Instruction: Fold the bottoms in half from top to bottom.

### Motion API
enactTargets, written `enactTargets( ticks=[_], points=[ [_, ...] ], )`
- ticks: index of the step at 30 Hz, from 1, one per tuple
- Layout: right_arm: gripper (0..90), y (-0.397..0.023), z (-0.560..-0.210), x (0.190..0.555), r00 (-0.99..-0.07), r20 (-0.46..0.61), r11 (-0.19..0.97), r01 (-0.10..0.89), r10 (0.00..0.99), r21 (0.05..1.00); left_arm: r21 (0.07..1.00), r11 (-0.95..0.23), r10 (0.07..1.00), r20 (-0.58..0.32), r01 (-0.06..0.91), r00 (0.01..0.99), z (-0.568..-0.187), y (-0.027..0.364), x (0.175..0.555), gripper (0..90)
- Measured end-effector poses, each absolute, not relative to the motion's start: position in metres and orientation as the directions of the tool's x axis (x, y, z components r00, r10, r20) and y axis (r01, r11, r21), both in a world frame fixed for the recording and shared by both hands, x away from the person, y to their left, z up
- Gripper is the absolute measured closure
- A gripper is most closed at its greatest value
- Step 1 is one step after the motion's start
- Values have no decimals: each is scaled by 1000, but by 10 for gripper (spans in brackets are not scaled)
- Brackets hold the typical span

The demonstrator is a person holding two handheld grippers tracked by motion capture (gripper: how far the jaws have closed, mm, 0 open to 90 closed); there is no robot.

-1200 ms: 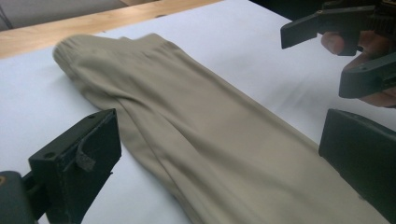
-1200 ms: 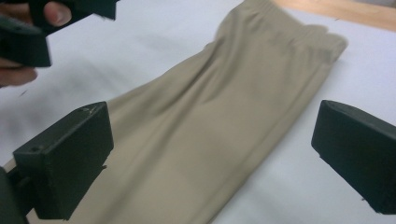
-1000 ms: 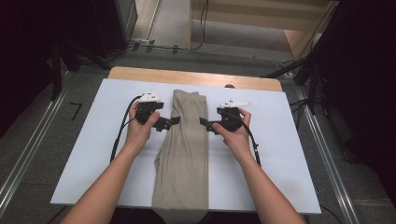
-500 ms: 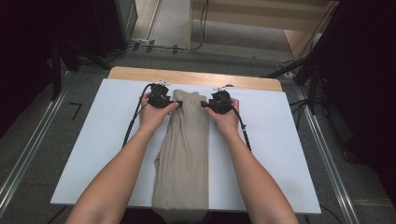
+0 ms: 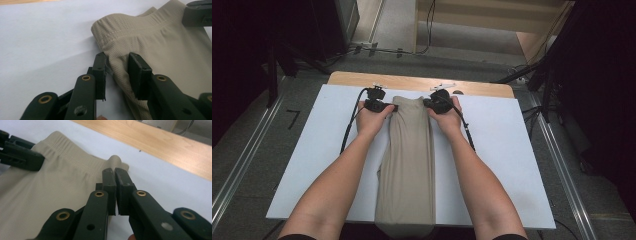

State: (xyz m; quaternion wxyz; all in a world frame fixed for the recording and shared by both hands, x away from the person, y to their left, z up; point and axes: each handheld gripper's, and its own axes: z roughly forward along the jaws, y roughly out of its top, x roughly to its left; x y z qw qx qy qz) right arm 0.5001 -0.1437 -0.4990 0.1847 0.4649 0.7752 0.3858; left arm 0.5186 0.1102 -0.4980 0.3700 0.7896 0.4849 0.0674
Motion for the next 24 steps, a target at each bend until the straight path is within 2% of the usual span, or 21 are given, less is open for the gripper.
enactTargets(
  ticks=[4,7,11,14,19,21,22,24],
  points=[
    [848,-139,-505,508,-463,82,239,593,883,769,650,-258,819,-244,715,519,-499,111,519,681],
    [720,-138,-507,511,-430,110,198,610,896,767,657,-258,816,-245,708,524,-500,112,520,678],
    [491,-135,-514,513,-449,47,270,615,892,741,658,-254,806,-261,709,531,-501,116,522,704],
    [434,-142,-518,516,-445,136,213,647,885,733,659,-252,806,-263,709,531,-501,116,522,708],
    [602,-136,-518,516,-495,169,229,643,852,731,659,-233,795,-294,715,530,-503,117,523,678],
    [698,-136,-518,516,-489,200,207,657,849,725,659,-248,788,-288,710,543,-503,117,523,738],
    [786,-138,-518,517,-482,240,183,675,843,715,655,-257,783,-290,711,550,-503,117,523,791],
    [822,-140,-517,516,-479,265,170,688,837,705,668,-255,776,-290,699,560,-501,116,521,846]
  ],
)
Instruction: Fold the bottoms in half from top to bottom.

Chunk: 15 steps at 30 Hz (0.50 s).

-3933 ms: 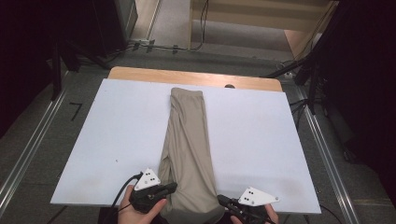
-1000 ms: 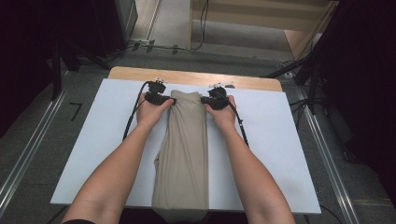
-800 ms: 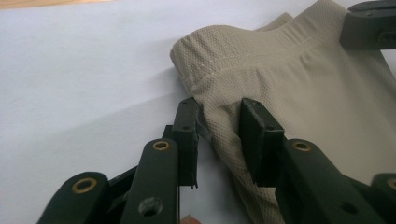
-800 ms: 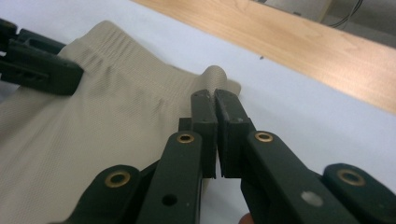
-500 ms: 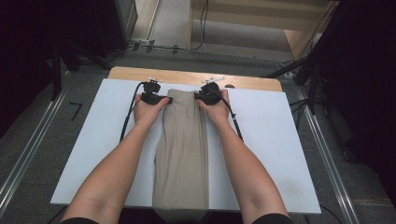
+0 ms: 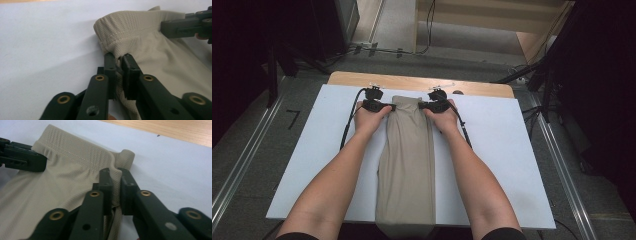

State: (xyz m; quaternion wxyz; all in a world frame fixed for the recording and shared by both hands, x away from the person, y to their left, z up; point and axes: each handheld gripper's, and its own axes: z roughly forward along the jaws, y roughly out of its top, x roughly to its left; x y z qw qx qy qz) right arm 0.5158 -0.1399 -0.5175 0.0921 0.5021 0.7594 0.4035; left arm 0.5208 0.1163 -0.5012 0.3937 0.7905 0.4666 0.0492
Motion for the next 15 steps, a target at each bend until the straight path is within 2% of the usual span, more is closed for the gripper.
enactTargets(
  ticks=[8,15],
  points=[
    [834,-142,-500,484,-527,234,141,577,817,805,747,-226,749,-278,626,601,-483,126,502,861],
    [835,-145,-467,429,-618,153,182,444,771,877,817,-248,695,-225,521,683,-457,135,460,862]
  ],
)
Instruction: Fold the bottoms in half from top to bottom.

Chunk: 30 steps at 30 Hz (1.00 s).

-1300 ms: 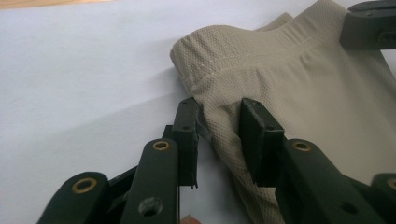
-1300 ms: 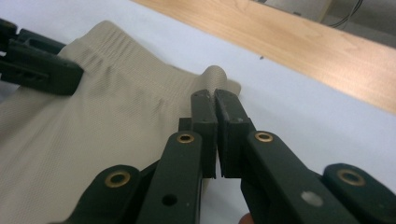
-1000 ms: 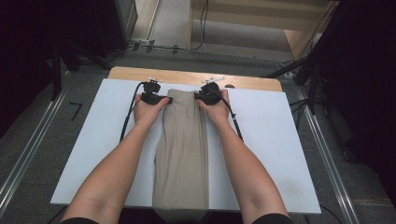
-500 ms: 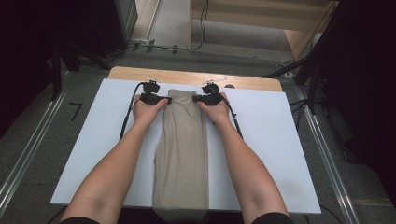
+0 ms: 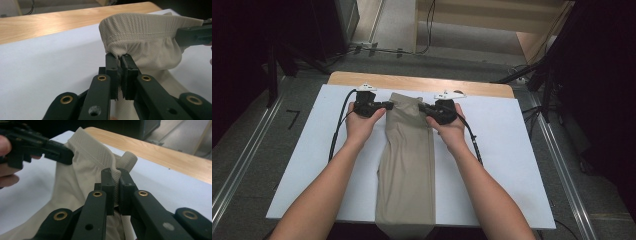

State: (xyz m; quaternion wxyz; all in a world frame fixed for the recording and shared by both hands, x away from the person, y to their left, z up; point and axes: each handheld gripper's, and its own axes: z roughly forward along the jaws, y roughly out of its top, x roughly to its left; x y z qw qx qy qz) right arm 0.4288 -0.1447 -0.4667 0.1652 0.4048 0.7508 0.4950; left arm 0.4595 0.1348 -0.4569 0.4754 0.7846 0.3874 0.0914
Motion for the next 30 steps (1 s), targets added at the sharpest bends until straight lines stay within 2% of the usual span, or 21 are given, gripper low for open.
enactTargets(
  ticks=[7,18,21,24,28,30],
  points=[
    [835,-150,-450,366,-644,162,144,396,748,907,871,-242,641,-187,427,744,-441,140,401,864],
    [835,-161,-445,258,-695,80,172,285,714,943,905,-307,537,-92,295,839,-436,146,295,860],
    [834,-160,-453,225,-710,34,216,259,704,941,896,-335,519,-83,292,851,-447,147,265,860],
    [835,-155,-468,199,-718,-58,308,221,693,925,877,-376,507,-76,299,858,-463,149,241,860],
    [834,-153,-487,176,-740,-17,316,266,673,911,860,-382,487,-123,338,865,-474,154,219,860],
    [834,-153,-489,167,-744,1,311,281,668,908,854,-406,481,-104,326,871,-476,154,205,860]
  ],
)
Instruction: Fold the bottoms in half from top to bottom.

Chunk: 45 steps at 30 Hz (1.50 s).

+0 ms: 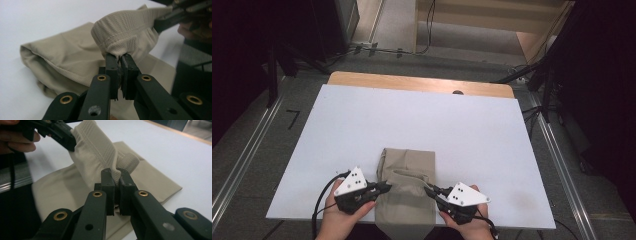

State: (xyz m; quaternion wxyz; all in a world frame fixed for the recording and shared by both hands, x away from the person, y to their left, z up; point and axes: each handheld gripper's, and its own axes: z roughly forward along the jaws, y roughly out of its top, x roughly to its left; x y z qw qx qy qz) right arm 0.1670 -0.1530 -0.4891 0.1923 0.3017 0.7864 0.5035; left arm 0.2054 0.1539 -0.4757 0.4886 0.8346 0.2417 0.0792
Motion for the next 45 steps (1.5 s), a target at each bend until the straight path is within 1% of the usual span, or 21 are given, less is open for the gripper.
enactTargets(
  ticks=[2,5,9,14,15,16,17,18,20,21,22,23,24,27,28,31,34,36,40,43,45],
  points=[
    [834,-152,-490,157,-746,2,316,285,666,905,836,-446,481,-77,319,874,-476,154,194,860],
    [833,-150,-492,143,-756,-15,341,278,654,898,827,-455,471,-90,329,878,-476,156,181,860],
    [832,-150,-492,128,-762,-8,345,283,647,895,813,-486,449,-81,319,890,-476,156,165,860],
    [830,-152,-489,108,-789,-5,361,277,615,890,778,-521,423,-122,351,898,-479,157,151,857],
    [825,-153,-489,106,-797,8,364,284,603,887,766,-535,408,-135,356,903,-480,157,148,845],
    [807,-154,-490,104,-816,35,370,300,578,879,760,-549,393,-131,347,910,-482,157,146,814],
    [741,-155,-491,104,-833,63,379,316,550,870,761,-553,392,-121,339,912,-483,158,145,761],
    [652,-156,-492,104,-842,55,399,311,537,862,773,-541,391,-118,332,913,-483,159,145,679],
    [450,-159,-490,104,-836,36,412,306,548,858,797,-504,396,-129,333,909,-478,164,151,512],
    [394,-162,-488,107,-829,43,399,313,558,862,811,-478,409,-133,336,903,-475,167,156,463],
    [370,-165,-485,110,-818,60,372,323,572,870,820,-458,421,-142,345,896,-473,171,162,437],
    [353,-167,-483,113,-809,75,346,330,582,878,823,-443,443,-145,356,885,-471,175,169,434],
    [351,-170,-481,118,-800,78,333,333,595,882,824,-433,465,-145,367,873,-470,179,177,450],
    [350,-175,-480,135,-764,76,318,354,641,880,811,-397,521,-186,429,833,-472,188,202,644],
    [350,-177,-481,143,-745,92,304,378,660,874,803,-397,539,-187,444,821,-474,189,210,727],
    [351,-182,-485,165,-692,132,268,438,710,858,763,-441,575,-164,473,802,-483,183,232,835],
    [358,-182,-490,188,-659,125,283,476,741,832,734,-471,602,-138,489,786,-492,172,251,862],
    [360,-180,-494,201,-645,129,290,502,753,815,727,-463,618,-145,507,772,-497,165,263,862],
    [364,-174,-503,224,-633,123,305,522,765,796,726,-449,655,-129,521,745,-500,159,281,862],
    [366,-167,-508,238,-618,125,313,550,776,774,723,-414,667,-172,553,725,-505,164,293,863],
    [367,-163,-511,246,-615,119,332,568,780,753,723,-410,666,-180,557,724,-503,166,294,855]
  ],
)
